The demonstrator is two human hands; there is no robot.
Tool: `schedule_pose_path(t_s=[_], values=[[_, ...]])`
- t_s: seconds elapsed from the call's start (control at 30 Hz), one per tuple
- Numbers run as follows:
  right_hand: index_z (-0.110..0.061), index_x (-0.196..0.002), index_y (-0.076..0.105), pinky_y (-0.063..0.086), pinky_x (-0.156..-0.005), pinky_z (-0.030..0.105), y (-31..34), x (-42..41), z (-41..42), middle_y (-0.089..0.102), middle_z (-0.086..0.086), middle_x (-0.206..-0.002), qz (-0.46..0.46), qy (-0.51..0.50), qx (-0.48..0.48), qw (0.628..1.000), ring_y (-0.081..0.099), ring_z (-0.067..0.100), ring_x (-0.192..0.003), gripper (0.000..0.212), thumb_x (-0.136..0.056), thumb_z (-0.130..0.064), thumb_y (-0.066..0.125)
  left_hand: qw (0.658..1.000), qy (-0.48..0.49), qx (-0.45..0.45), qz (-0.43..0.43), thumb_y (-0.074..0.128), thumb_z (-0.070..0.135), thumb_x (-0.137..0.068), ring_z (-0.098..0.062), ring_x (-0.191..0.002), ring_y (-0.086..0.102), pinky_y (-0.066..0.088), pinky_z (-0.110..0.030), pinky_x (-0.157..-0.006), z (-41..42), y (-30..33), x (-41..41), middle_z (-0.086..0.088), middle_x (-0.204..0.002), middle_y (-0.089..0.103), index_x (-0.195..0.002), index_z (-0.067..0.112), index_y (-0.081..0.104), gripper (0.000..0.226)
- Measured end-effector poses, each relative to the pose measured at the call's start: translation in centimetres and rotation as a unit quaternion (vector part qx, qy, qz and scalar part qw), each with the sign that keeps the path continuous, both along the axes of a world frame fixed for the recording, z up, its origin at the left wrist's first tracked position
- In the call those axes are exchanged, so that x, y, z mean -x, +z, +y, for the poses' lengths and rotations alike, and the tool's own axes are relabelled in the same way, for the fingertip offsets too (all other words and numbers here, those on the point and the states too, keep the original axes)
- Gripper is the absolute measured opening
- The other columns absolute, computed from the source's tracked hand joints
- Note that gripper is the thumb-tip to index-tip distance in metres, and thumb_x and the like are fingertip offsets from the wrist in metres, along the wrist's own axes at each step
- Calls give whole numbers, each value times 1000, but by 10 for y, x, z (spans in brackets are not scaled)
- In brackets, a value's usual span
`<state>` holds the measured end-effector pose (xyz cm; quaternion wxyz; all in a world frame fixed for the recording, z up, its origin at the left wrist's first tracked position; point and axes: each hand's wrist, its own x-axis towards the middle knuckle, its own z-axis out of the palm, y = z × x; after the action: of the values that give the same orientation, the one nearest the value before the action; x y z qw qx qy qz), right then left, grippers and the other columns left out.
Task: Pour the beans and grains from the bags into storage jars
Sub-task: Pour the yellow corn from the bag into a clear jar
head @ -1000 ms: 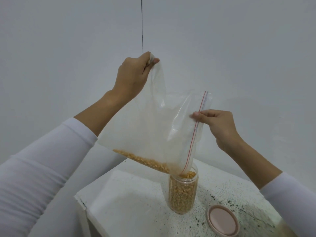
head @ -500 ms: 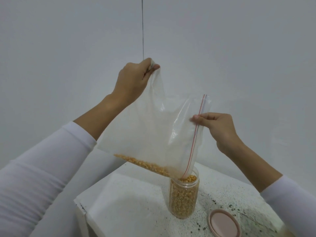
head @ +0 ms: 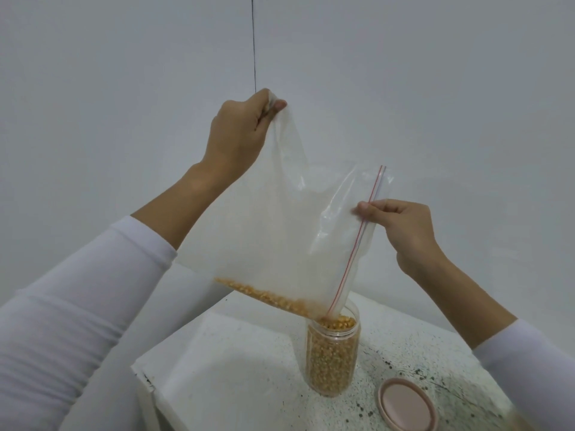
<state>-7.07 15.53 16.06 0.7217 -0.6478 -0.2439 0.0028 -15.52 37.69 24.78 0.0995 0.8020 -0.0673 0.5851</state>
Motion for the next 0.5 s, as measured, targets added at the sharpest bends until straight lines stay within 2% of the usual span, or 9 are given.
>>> schedule_pose_path(t_s=[0.17, 0.3, 0.4, 0.5], values=[[-15, -78, 73, 34, -77, 10, -1, 1, 0, 72, -1, -82, 0, 2, 10, 1000, 64, 1, -80, 2, -79, -17, 74, 1000, 7, 6, 13, 41, 33, -97, -8, -44, 25, 21, -23, -47, -3, 1, -1, 12, -50, 25, -72, 12, 41, 33], [-16, -76, 73, 33, -80, 13, -3, 1, -3, 72, -1, -81, 4, -10, -4, 1000, 64, 0, -77, 3, -78, -18, 74, 1000, 11, -4, 27, 35, 44, -94, -8, -44, 25, 21, -23, -46, -5, -3, -2, 12, -51, 26, -72, 9, 45, 42], [-16, -76, 73, 33, -84, 16, -2, 2, -3, 72, -1, -82, 6, -1, 9, 1000, 64, 1, -80, 3, -78, -18, 74, 1000, 6, -5, 22, 36, 42, -94, -8, -44, 24, 20, -23, -46, -9, -1, 0, 11, -51, 25, -73, 13, 41, 37], [-15, -78, 74, 34, -81, 13, -2, 2, -4, 72, -1, -81, 4, -5, -2, 1000, 64, -2, -77, 3, -78, -18, 74, 999, 18, -11, 24, 37, 40, -96, -8, -45, 24, 20, -23, -47, -9, 3, 0, 11, -51, 25, -73, 8, 46, 41]])
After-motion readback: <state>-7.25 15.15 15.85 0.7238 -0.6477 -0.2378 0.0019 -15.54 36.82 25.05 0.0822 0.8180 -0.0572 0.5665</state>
